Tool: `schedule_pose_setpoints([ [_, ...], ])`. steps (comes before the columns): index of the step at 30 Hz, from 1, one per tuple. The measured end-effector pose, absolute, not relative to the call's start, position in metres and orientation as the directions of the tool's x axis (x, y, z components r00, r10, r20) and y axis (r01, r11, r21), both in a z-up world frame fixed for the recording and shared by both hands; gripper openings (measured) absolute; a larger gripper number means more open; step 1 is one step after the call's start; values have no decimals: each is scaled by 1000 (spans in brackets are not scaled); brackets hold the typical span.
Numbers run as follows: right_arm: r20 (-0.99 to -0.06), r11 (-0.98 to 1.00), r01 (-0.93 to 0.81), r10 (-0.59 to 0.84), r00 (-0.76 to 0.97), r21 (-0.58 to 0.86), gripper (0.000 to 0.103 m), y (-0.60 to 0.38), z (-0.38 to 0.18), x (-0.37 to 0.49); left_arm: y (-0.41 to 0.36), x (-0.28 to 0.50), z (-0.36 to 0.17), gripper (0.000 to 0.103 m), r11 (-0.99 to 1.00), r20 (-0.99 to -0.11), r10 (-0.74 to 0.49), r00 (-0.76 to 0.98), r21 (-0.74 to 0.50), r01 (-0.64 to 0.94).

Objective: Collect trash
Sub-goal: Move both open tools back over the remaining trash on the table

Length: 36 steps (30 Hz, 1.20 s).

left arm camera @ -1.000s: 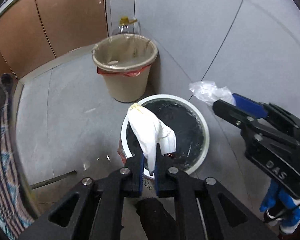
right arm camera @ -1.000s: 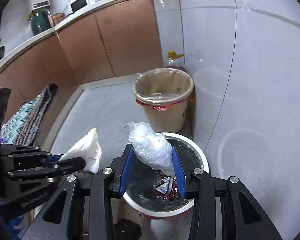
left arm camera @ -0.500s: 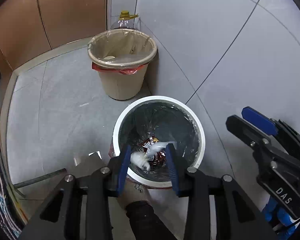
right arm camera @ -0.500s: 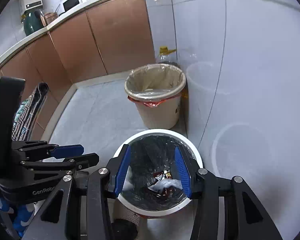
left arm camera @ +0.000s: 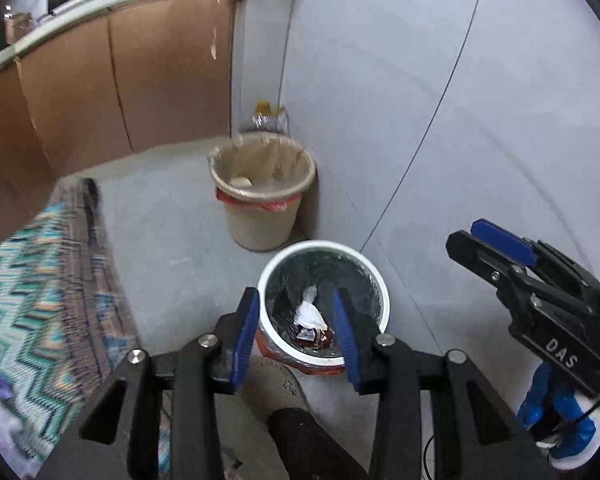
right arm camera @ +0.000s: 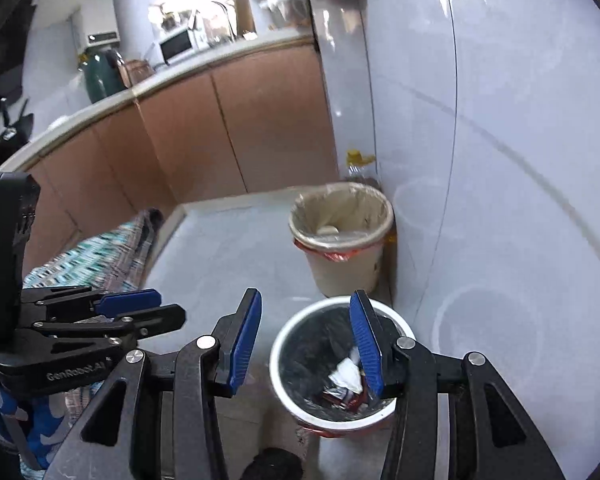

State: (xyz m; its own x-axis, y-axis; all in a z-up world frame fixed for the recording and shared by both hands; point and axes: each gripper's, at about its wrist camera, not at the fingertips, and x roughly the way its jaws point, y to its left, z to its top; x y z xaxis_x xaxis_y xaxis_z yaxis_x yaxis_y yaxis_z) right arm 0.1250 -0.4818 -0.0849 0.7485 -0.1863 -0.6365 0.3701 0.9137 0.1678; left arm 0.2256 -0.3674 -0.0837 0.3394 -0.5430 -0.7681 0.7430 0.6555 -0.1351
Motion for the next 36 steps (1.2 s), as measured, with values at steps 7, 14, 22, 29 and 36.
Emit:
schedule_pose_setpoints([
  [7, -567, 939, 304, -165, 807, 160, 47, -438, -35, 103, -290, 207, -29, 45, 695, -682, -577, 450, -121, 708],
  [14, -510, 959, 247, -144, 848, 141, 49, -397, 2, 82, -213, 188, 11, 45, 752, -604, -571, 556, -113, 650],
  [22, -474, 969, 214, -133, 870, 121, 54, -358, 27, 54, -136, 161, 31, 50, 816, -529, -535, 659, -121, 565],
  [29, -448, 981, 166, -104, 888, 102, 56, -327, 44, 35, -72, 143, 47, 53, 862, -464, -489, 739, -124, 492],
  [36, -430, 990, 105, -53, 901, 97, 59, -302, 54, 33, 12, 134, 52, 59, 928, -406, -364, 838, -84, 363],
])
